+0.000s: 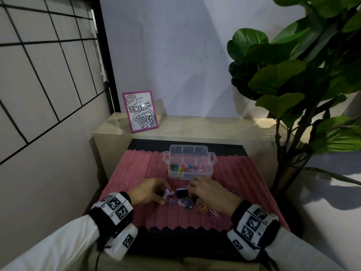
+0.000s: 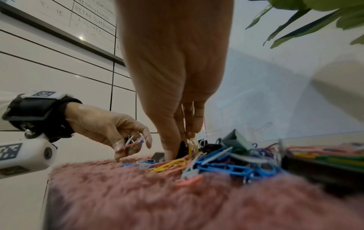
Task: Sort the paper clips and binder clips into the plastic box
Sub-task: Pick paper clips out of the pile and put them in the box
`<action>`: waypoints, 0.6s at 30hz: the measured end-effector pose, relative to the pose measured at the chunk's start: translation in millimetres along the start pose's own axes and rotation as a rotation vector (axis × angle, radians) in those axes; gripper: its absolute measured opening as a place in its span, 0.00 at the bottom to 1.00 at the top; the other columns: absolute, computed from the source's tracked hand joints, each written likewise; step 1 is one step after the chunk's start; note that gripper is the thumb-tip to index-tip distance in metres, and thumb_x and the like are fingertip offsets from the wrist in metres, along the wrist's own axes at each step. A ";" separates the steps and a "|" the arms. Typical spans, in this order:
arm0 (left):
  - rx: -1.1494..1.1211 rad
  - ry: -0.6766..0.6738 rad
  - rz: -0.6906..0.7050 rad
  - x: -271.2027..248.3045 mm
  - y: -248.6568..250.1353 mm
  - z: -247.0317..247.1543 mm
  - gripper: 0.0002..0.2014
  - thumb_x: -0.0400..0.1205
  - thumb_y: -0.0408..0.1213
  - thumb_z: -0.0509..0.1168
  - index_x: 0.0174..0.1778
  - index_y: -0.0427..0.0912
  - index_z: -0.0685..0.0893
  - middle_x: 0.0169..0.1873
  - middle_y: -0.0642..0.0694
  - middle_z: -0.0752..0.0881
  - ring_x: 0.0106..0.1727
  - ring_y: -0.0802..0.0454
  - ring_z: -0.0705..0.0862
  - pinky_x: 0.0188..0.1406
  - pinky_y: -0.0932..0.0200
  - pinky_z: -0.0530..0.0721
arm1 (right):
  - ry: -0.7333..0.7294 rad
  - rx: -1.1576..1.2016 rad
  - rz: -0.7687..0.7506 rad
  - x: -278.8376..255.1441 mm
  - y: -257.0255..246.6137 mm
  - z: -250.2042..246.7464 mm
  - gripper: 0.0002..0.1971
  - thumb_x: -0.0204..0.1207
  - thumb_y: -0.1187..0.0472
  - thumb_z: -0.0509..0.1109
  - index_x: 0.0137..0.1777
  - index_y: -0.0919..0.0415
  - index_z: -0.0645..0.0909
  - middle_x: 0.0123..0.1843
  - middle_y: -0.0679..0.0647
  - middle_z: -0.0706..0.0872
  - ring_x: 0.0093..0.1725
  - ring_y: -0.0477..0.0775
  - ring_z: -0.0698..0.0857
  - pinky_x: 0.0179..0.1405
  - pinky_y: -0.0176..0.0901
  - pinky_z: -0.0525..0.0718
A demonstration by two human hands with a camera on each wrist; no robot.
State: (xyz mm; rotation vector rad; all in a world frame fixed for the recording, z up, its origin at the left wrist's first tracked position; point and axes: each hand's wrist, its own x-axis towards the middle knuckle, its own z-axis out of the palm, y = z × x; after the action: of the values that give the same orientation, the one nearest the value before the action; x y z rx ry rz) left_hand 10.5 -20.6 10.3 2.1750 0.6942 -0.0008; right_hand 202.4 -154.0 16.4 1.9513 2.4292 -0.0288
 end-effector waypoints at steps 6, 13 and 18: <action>-0.250 0.093 -0.055 2.7 2.0 -0.2 0.17 0.68 0.21 0.73 0.47 0.40 0.77 0.39 0.41 0.86 0.32 0.50 0.86 0.29 0.61 0.86 | 0.193 0.144 -0.042 -17.6 -1.5 3.8 0.09 0.75 0.65 0.68 0.55 0.60 0.79 0.53 0.54 0.81 0.55 0.53 0.78 0.46 0.49 0.81; -0.167 0.138 -0.020 5.7 8.3 -6.3 0.10 0.68 0.28 0.75 0.35 0.42 0.80 0.21 0.52 0.87 0.22 0.59 0.84 0.24 0.67 0.82 | 0.131 0.001 -0.077 -32.5 -2.6 27.9 0.06 0.69 0.65 0.69 0.44 0.56 0.79 0.44 0.50 0.83 0.45 0.53 0.83 0.30 0.41 0.79; -0.308 0.069 -0.021 8.1 13.9 -10.1 0.05 0.75 0.25 0.67 0.37 0.39 0.83 0.22 0.53 0.88 0.26 0.60 0.87 0.28 0.69 0.84 | 0.109 0.370 0.065 -27.0 3.5 15.8 0.04 0.71 0.66 0.70 0.43 0.57 0.81 0.45 0.49 0.87 0.47 0.46 0.83 0.45 0.43 0.80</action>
State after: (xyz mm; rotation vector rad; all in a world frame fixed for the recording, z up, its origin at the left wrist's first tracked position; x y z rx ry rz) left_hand 21.7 -16.4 25.0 1.8790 0.7067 0.1605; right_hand 211.7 -180.1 1.5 2.2273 2.5788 -0.4092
